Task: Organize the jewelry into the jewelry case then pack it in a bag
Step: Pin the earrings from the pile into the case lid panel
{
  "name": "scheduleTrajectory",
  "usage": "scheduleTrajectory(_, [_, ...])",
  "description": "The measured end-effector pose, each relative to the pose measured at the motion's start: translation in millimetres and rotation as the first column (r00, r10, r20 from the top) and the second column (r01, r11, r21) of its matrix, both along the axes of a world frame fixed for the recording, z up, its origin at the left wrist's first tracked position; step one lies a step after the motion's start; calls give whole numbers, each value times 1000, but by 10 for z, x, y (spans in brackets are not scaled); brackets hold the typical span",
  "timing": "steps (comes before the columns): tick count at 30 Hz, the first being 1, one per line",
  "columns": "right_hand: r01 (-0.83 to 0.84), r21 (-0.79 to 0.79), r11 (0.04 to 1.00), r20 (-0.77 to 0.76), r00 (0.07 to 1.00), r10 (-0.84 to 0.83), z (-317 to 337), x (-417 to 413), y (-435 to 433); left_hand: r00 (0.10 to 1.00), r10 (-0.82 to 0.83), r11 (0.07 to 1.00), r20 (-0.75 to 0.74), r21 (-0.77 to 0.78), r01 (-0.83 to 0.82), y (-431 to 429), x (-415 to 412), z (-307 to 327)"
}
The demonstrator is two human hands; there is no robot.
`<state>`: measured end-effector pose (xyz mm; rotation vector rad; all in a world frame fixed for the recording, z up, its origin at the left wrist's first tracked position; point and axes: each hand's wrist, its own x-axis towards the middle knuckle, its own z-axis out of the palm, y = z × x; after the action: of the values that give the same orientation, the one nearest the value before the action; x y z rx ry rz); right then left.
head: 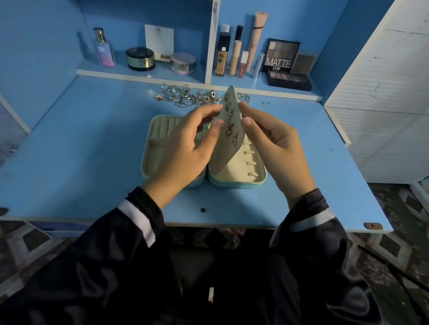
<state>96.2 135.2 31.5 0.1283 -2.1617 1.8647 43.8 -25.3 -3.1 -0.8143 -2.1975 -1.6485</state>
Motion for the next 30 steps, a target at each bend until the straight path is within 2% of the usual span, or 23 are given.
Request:
scheduleTrajectory(3, [32, 51, 998, 8, 999, -32, -10, 46, 75, 996, -44, 984, 71, -168, 55, 59, -163, -37])
scheduleTrajectory(6, [42, 83, 996, 24, 999, -44, -66, 98, 146, 993, -77, 964, 86, -249, 96, 131, -226, -113])
scheduleTrajectory(13, [60, 177, 982, 80, 994, -75, -239, 217, 285, 992, -41, 860, 116, -501, 94, 191, -226, -133])
scheduleTrajectory(19, [98, 293, 951, 134, 981, -142, -418, 271, 397, 996, -42, 744, 81, -663, 85, 203, -210, -123])
scheduleTrajectory(24, [38, 384, 923, 204, 971, -125, -555, 282, 478, 997, -58, 676, 51, -733, 77, 228, -200, -108])
scheduleTrajectory(27, [23, 440, 898, 195, 973, -120, -596, 270, 504, 997, -57, 634, 59, -769, 82, 233, -213, -112])
scheduleTrajectory(30, [7, 558, 830, 154, 982, -112, -600, 242, 518, 996, -68, 567, 65, -819, 92, 234, -218, -80])
